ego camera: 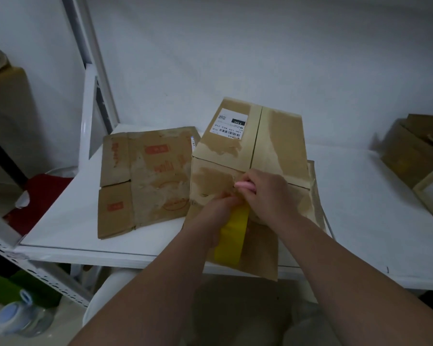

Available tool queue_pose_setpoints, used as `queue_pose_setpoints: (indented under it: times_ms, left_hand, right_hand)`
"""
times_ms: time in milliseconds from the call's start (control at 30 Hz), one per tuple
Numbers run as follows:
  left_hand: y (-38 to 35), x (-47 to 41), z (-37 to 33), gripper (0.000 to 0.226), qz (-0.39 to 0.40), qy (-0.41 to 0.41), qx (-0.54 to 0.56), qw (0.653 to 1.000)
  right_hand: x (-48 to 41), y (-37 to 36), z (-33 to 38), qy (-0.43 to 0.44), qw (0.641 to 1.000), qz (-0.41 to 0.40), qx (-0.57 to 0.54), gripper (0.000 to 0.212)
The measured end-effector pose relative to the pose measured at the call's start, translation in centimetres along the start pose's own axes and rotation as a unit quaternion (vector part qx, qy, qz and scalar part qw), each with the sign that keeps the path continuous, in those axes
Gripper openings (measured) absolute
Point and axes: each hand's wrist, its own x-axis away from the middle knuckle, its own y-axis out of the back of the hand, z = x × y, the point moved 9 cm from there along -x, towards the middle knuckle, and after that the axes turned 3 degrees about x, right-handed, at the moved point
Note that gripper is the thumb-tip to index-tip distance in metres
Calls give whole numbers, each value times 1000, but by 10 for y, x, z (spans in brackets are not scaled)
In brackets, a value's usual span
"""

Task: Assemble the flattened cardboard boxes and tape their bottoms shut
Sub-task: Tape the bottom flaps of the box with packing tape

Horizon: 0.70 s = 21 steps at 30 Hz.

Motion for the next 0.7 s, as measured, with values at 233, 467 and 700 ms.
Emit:
queue_pose_setpoints:
  times_ms: [233,467,700]
  left_hand:
    - [-2,3,-3,17,-9,0,-9,1000]
    - [-3,5,-3,9,-12,5,0,1000]
    - [1,3,-1,5,-27,11,-21,999]
  right_hand:
    - [5,5,-3,10,1000,-2,-14,14]
    - [2,-5,1,34,998,35,41,15]
    - [7,-6,-3,39,995,56,66,15]
